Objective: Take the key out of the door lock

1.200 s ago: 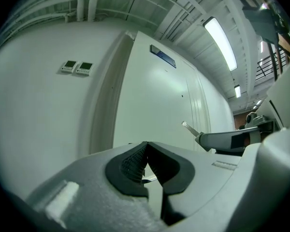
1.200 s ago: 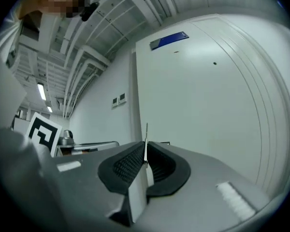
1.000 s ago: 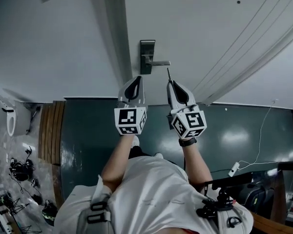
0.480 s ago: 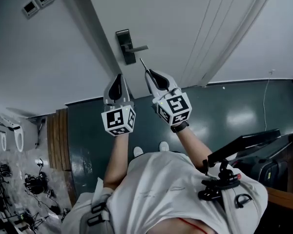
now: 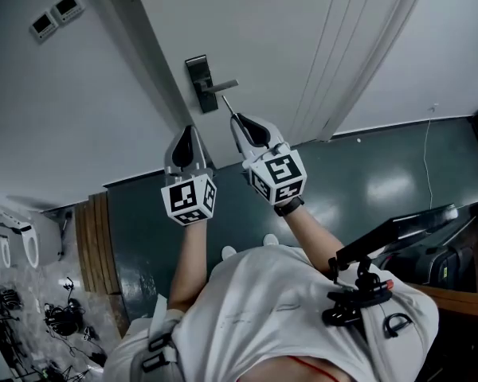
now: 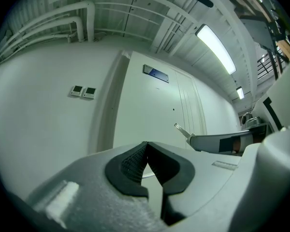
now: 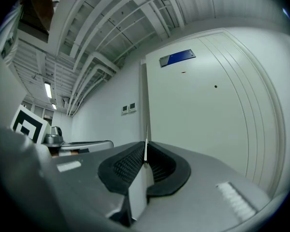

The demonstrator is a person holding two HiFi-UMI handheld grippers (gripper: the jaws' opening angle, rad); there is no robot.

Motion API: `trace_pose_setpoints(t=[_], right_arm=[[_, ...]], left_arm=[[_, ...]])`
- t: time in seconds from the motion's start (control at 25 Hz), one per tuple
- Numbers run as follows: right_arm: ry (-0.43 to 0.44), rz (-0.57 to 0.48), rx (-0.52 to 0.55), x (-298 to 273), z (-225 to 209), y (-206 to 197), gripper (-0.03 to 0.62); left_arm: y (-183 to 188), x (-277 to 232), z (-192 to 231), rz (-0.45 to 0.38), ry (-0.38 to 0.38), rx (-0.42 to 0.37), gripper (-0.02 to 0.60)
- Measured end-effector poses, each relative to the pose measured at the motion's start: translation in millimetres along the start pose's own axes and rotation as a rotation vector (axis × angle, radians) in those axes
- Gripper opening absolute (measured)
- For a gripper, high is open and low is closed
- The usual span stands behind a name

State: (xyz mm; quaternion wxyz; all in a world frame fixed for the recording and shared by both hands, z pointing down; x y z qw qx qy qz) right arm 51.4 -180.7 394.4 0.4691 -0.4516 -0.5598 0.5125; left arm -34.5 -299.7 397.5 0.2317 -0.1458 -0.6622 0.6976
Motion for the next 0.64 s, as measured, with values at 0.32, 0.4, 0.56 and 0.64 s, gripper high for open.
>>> trace_pose_setpoints(t=[0.32,0.4,0.56,0.64], right_arm=[[-0.029,0.007,0.001,-5,3,-1,0.025],[-0.033,0.013,-0.004,-6,5,-5,0.025],[-0.031,0.02,-0.012,-10,6,-10,0.025],[-0.028,0.022,-0.014,-13,7,-11,0.025]], left_arm=[[-1,-2,5,0.006,-0.027,0.002,0.0],[-5,-1,7,0.015,-0.029,0.003,0.0],[-8,1,13,0.026,-0.022,0.001,0.0],[-8,0,15,0.027,-0.018,0.0,0.0]])
Point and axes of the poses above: the fingertips, and each gripper's own axes: x backward along the fingers, z to its left, y out of its top, the point moved 5 cm from there along x, backward along the fingers, and after that the axes turned 14 degrees about y, right-handed, at the moved point
